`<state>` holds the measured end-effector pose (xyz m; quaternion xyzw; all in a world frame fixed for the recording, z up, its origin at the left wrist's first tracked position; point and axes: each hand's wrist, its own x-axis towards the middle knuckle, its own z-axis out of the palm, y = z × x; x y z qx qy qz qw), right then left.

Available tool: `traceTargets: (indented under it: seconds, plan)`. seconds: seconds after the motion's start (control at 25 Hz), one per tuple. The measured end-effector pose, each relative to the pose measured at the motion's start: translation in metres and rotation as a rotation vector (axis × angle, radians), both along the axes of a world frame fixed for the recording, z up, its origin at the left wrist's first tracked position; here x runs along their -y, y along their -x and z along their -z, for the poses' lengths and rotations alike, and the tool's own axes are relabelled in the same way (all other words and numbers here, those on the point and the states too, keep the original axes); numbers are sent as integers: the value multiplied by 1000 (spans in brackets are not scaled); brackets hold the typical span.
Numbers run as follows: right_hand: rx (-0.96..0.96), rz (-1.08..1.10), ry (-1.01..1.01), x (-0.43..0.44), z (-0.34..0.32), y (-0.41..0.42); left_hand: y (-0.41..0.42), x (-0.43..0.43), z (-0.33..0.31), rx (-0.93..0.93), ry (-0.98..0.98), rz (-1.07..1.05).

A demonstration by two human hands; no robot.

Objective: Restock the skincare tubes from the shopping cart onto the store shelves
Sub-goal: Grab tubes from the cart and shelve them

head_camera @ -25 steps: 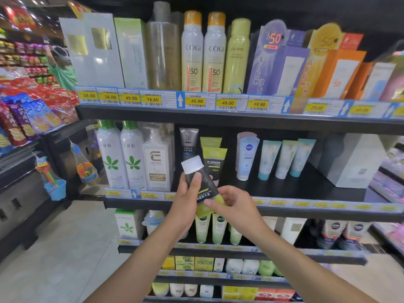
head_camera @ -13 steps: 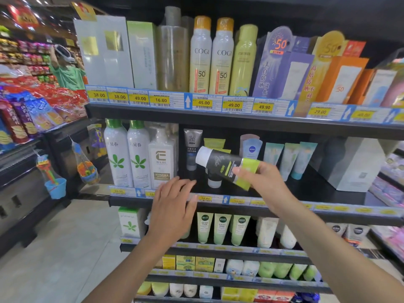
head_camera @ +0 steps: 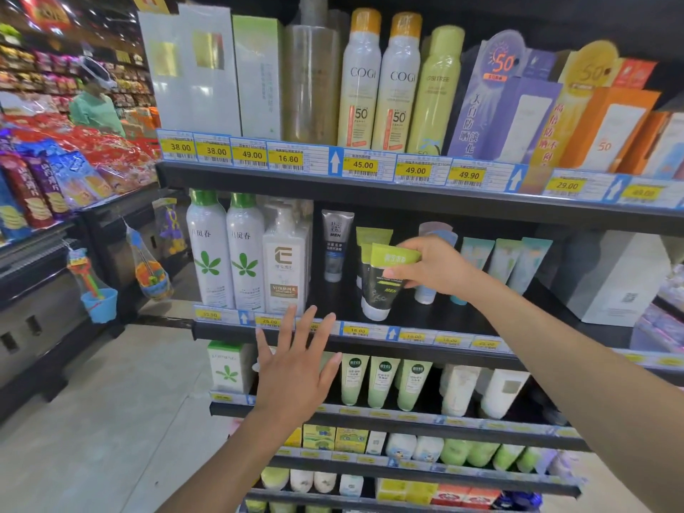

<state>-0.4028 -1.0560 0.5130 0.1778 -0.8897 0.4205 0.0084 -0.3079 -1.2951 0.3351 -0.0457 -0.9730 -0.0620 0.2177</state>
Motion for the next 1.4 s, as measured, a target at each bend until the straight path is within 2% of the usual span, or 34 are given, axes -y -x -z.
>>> traceTargets:
  seconds: [0.2, 0.44, 0.8, 1.08, 1.28, 1.4]
  plan:
    - [31, 6, -152, 7, 25, 20, 2, 0, 3, 19, 13, 4]
    - [-13, 14, -200, 14, 24, 14, 4, 1, 7, 14, 20, 7]
    - [52, 73, 157, 14, 56, 3, 4, 0, 11, -22, 5, 14]
    - [94, 104, 200, -4, 69, -12, 1, 0, 8, -2, -25, 4]
    - [-76, 248, 9, -39, 73, -47, -2, -12, -4, -13, -12, 17]
    - [-218, 284, -183, -68, 78, -85, -17, -36, -11, -63, 37, 116]
